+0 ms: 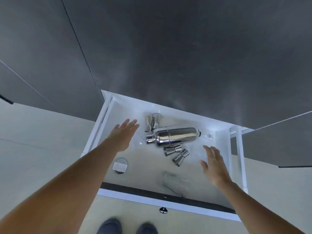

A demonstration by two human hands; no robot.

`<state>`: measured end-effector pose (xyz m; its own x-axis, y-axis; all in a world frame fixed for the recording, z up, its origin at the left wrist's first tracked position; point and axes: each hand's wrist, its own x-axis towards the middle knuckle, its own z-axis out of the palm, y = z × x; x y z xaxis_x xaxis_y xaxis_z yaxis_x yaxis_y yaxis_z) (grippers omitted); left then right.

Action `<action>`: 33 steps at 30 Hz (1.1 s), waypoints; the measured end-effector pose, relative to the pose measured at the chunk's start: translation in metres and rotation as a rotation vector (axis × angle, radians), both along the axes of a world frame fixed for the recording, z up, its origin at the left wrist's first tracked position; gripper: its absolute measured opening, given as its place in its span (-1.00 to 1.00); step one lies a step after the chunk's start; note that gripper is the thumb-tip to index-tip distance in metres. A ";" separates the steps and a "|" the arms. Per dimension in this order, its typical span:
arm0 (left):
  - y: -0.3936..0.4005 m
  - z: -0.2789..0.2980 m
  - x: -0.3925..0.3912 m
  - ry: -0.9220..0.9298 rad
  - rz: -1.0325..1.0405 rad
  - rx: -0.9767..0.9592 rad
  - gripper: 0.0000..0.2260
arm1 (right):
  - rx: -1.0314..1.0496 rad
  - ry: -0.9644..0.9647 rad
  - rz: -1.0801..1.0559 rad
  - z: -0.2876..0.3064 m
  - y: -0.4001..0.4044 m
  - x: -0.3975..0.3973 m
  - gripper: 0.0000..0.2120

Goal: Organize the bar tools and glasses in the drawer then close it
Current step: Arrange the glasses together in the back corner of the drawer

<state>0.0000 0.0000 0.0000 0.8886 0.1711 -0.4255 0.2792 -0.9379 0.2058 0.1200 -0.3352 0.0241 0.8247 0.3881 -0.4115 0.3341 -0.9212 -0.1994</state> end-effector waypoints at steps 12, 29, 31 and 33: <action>0.014 -0.024 -0.016 0.101 -0.044 0.116 -0.40 | -0.006 0.009 -0.067 -0.007 0.005 0.000 -0.53; 0.026 0.036 -0.018 -0.071 0.308 0.014 -0.42 | 0.638 -0.097 0.088 0.055 0.159 -0.051 -0.47; 0.026 0.035 -0.012 -0.099 0.336 0.054 -0.44 | 0.627 -0.102 0.139 0.044 0.182 -0.050 -0.47; 0.025 0.033 -0.005 -0.133 0.356 0.085 -0.45 | 0.574 -0.105 0.176 0.033 0.198 -0.047 -0.48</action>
